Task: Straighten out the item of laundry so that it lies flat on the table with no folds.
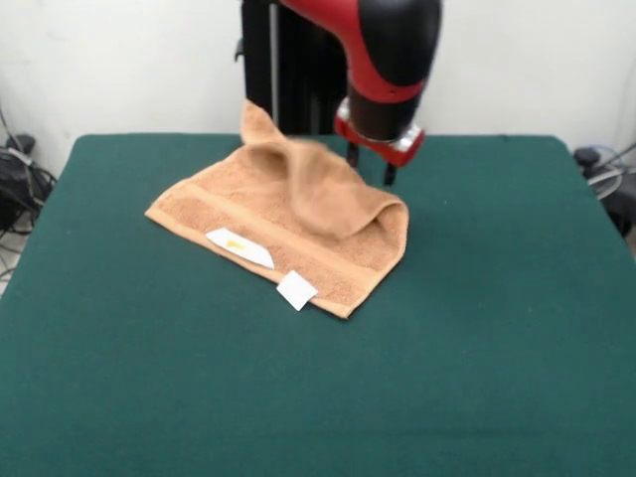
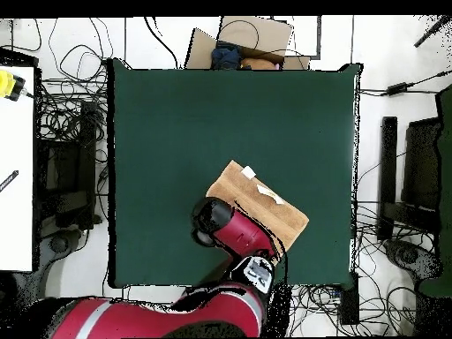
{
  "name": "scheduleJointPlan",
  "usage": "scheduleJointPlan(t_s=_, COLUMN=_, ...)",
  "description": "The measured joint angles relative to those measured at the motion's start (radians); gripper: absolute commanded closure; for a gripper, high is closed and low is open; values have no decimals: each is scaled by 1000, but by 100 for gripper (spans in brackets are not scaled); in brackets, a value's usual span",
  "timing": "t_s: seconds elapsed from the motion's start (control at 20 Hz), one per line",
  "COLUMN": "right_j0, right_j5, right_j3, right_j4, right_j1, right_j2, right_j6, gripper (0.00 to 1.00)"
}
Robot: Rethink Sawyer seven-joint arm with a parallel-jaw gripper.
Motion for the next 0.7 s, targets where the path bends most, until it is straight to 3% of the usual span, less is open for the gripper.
scheduleJointPlan(t_s=0.7, right_j0=64, right_j5=27, right_j3=0, right_j4=55, right_j1=-4, right_j2=15, right_j6=90, gripper=0)
